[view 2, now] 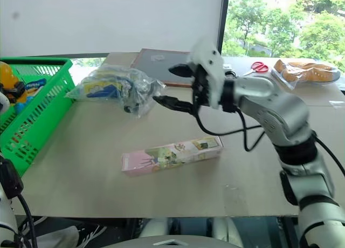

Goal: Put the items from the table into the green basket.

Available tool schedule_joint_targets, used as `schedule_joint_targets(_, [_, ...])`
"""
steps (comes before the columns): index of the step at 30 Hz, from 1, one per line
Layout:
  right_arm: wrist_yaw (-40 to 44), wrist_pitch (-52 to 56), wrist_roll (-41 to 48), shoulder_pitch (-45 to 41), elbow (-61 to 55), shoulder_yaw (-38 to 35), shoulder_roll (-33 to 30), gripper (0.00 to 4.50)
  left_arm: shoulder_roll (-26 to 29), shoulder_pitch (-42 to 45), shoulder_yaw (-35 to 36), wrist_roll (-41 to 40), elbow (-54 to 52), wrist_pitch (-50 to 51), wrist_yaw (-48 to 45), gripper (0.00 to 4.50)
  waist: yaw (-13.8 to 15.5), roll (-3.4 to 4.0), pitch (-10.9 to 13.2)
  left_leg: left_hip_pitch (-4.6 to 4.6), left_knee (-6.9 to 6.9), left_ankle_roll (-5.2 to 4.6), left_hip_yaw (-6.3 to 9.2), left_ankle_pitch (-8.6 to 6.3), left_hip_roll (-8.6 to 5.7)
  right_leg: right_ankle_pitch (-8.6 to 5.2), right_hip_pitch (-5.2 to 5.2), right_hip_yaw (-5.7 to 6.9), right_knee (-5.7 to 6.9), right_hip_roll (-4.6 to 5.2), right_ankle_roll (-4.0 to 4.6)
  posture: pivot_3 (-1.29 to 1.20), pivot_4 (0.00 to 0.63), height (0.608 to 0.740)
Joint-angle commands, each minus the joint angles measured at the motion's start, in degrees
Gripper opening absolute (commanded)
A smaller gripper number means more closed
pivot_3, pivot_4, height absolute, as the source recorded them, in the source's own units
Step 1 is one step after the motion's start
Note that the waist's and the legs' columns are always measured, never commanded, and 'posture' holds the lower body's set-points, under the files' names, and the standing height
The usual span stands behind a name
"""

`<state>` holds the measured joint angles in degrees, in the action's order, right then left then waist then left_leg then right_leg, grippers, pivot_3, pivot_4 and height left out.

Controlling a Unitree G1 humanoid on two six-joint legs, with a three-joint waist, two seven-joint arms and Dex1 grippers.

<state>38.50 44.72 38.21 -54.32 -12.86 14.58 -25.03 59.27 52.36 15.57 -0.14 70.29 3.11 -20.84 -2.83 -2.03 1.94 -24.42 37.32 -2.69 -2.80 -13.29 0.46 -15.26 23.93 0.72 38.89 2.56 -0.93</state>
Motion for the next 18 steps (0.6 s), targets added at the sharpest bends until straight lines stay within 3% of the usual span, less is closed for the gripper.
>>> schedule_joint_targets(1, [3.3, -3.7, -5.2, -5.9, 8.8, 2.9, 4.7, 4.50, 2.6, 3.3, -0.1, 0.2, 0.6, -2.3, -0.4, 2.97, -0.9, -0.09, -0.1, -0.21, 0.01, 0.04, 0.02, 0.03, 0.00, 0.00, 0.23, 0.03, 0.08, -0.03, 0.00, -0.05, 0.000, 0.740])
schedule_joint_targets(6, [6.9, -7.7, -8.4, -9.9, 16.0, 2.7, 10.2, 4.50, 3.3, 3.1, -0.3, 0.5, 1.6, -2.5, -1.0, 2.97, -1.4, -0.11, -0.1, -0.42, 0.02, 0.05, 0.00, 0.05, -0.09, 0.01, 0.43, 0.08, 0.14, -0.03, -0.02, -0.02, 0.000, 0.740])
schedule_joint_targets(16, [10.4, -9.5, -7.5, -10.8, 12.8, -0.5, 15.7, 4.50, 6.4, -2.2, 2.1, -1.2, 3.1, 1.8, 2.6, 2.97, -1.1, -0.15, -0.1, -0.34, 0.09, 0.06, 0.03, 0.05, -0.09, 0.01, 0.43, 0.14, 0.52, -0.04, -0.03, 0.01, 0.000, 0.740])
schedule_joint_targets(18, [10.8, -9.6, -7.8, -10.9, 12.5, -0.4, 15.6, 4.50, 6.8, -3.2, 2.2, -1.3, 3.1, 2.3, 2.9, 3.98, -0.9, -0.22, -0.2, -0.31, 0.12, 0.10, 0.06, 0.08, -0.09, 0.01, 0.43, 0.16, 0.57, -0.01, -0.03, 0.01, 0.000, 0.740])
